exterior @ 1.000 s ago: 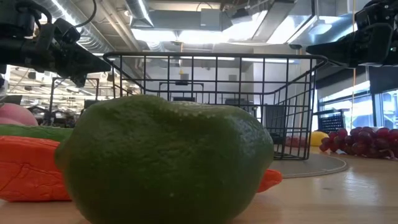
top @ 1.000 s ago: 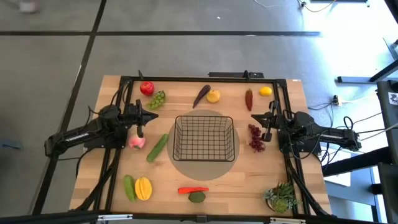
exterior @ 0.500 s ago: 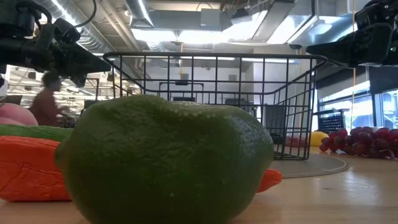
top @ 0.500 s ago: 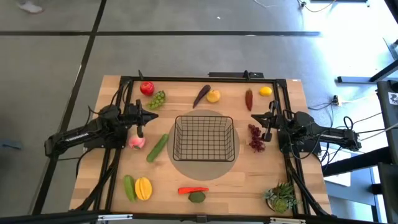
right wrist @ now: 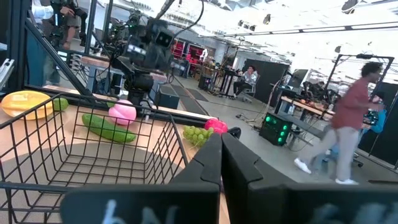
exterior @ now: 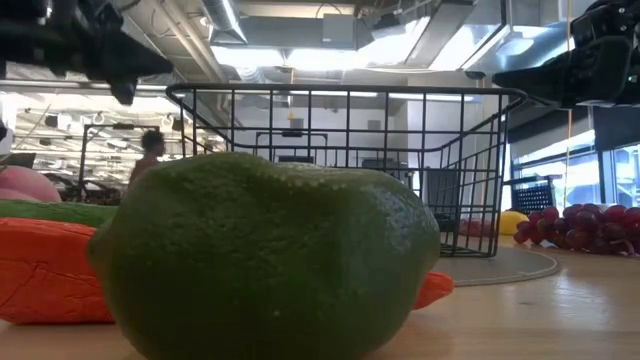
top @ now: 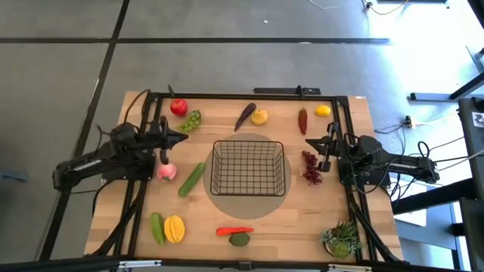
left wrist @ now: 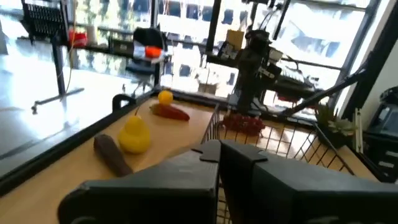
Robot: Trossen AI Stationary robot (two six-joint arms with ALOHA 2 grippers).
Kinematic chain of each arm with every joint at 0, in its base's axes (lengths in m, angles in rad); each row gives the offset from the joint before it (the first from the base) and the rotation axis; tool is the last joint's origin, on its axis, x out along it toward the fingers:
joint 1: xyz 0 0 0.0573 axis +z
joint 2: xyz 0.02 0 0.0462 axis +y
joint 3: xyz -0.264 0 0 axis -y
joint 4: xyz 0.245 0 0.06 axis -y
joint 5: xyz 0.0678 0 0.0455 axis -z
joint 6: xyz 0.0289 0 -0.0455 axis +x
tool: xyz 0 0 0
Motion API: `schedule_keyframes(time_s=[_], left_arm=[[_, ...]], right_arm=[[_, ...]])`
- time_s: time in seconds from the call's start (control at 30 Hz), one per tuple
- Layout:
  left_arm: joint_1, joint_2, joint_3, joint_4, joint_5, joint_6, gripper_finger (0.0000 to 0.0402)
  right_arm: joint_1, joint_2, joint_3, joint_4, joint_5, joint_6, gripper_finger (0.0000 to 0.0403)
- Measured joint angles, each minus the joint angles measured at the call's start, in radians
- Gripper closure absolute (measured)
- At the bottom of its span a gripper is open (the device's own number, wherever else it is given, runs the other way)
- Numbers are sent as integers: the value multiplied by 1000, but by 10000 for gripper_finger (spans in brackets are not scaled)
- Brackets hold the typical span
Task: Build produce basket
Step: Put the yellow starfruit into the black wire basket
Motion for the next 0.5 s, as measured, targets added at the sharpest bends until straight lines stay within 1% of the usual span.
schedule_keyframes(time_s=[0.1, 0.17, 0.3, 0.4, 0.5], left_arm=[[-3, 90, 148, -182, 1, -25, 401], [-14, 175, 248, -302, 1, -26, 401], [-43, 361, 429, -424, -4, -28, 401], [-70, 508, 563, -556, -4, -96, 401], [-105, 641, 678, -737, -5, -206, 401]], right_arm=[[0, 0, 0, 15, -24, -7, 402], [0, 0, 0, 29, -27, -7, 402], [0, 0, 0, 29, -28, -6, 402], [0, 0, 0, 28, -28, -7, 402], [0, 0, 0, 28, -29, -7, 402]])
